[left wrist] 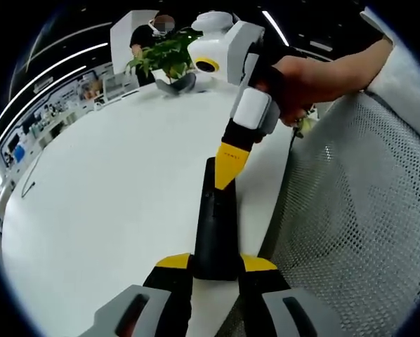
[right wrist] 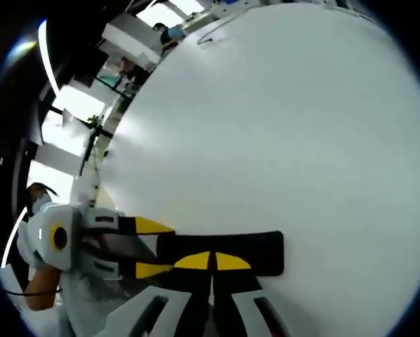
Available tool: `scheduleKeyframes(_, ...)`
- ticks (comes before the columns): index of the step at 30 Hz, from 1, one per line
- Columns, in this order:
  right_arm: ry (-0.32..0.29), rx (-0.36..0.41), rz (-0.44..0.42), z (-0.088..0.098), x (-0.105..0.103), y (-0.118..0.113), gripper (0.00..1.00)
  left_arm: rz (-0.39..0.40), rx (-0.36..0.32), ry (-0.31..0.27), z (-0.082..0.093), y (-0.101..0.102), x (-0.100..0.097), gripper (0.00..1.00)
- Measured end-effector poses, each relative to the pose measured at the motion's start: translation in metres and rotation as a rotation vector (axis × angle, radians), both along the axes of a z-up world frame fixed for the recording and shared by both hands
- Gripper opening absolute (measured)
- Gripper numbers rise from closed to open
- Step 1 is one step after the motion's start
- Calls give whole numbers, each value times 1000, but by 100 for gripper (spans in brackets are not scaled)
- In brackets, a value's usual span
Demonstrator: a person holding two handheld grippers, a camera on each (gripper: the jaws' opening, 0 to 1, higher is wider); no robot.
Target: Press the specified remote control buttons in sequence, fully releasing each button before pressing the next.
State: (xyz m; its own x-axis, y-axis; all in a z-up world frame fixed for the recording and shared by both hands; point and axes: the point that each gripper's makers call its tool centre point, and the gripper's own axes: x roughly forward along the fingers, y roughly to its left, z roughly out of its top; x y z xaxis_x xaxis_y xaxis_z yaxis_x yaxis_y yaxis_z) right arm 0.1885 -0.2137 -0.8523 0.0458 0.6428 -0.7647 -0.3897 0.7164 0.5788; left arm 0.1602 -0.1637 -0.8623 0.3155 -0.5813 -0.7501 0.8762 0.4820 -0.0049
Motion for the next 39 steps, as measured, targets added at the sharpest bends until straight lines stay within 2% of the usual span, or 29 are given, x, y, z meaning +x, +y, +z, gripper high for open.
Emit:
scheduleKeyframes(4, -29, -7, 18, 0, 0, -1, 0, 3, 4, 5, 0, 0, 0, 24)
scheduleKeyframes(29, -4, -104, 37, -2, -4, -22, 0, -9, 7, -4, 0, 0, -1, 24)
scheduleKeyframes(36, -24, -106, 37, -1, 0, -22, 0, -9, 3, -2, 1, 0, -2, 24)
scheduleKeyframes(39, -2, -84, 40, 1, -2, -18, 0, -8, 3, -2, 1, 0, -2, 24)
